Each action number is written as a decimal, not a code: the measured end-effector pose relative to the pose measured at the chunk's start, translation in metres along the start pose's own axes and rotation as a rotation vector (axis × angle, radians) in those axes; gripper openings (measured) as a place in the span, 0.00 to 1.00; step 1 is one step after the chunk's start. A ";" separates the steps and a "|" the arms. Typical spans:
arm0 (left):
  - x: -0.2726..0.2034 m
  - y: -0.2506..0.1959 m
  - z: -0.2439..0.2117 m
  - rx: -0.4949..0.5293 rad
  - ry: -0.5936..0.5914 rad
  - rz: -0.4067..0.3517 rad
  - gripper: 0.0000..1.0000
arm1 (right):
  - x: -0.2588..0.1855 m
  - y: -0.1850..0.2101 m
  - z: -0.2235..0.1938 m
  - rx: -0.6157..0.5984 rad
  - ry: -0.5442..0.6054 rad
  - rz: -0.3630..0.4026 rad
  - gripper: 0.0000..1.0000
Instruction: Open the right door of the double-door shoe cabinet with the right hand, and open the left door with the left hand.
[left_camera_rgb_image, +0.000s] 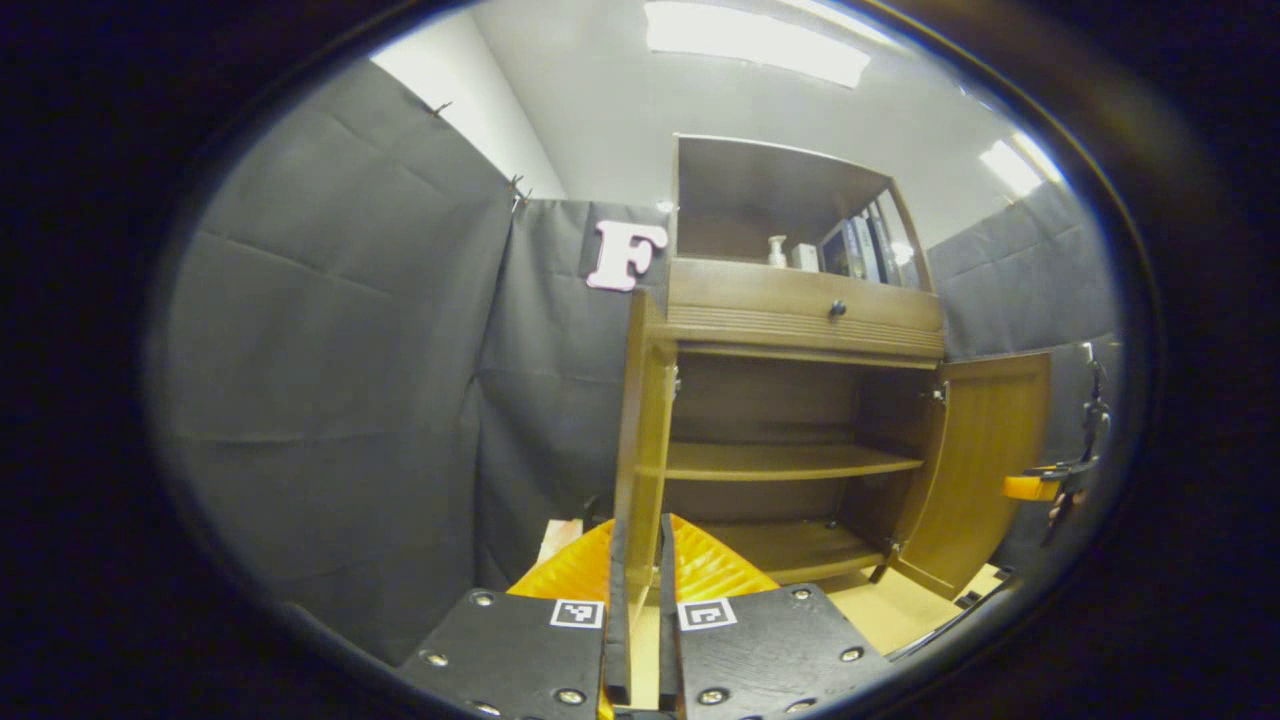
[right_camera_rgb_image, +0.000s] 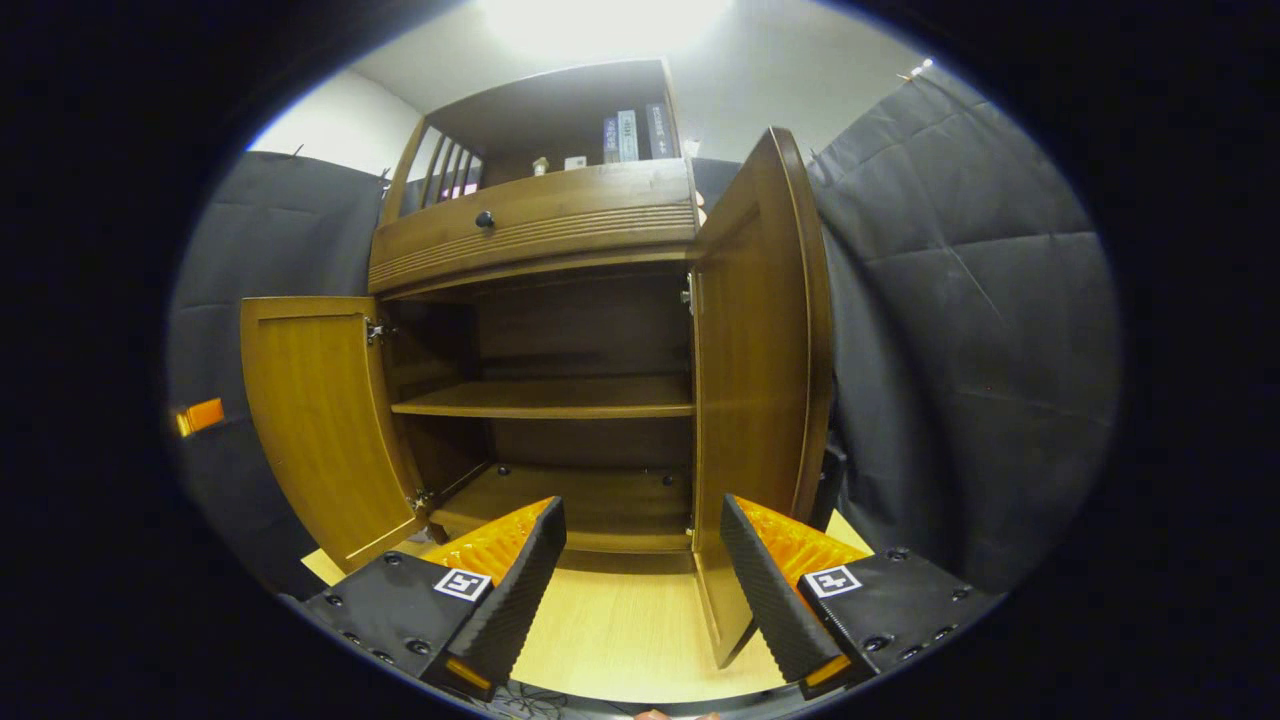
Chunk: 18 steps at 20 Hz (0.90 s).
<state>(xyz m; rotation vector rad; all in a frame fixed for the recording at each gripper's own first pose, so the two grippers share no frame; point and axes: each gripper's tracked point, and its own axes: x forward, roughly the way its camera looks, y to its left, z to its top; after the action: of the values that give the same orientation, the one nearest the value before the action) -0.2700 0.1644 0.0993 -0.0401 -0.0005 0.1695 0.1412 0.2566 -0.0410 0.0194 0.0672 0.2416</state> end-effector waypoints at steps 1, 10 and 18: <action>-0.003 -0.010 0.007 0.001 -0.010 0.009 0.21 | -0.004 -0.003 0.006 -0.023 -0.011 0.006 0.92; 0.009 -0.097 0.008 0.029 -0.013 0.070 1.00 | -0.024 -0.008 0.014 -0.020 -0.032 0.114 0.98; 0.020 -0.134 -0.011 -0.006 0.012 0.019 1.00 | -0.023 -0.008 0.010 0.022 0.005 0.066 0.98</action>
<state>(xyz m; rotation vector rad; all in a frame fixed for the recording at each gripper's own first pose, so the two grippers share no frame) -0.2280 0.0351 0.0936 -0.0472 0.0118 0.1885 0.1215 0.2432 -0.0297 0.0424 0.0739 0.3067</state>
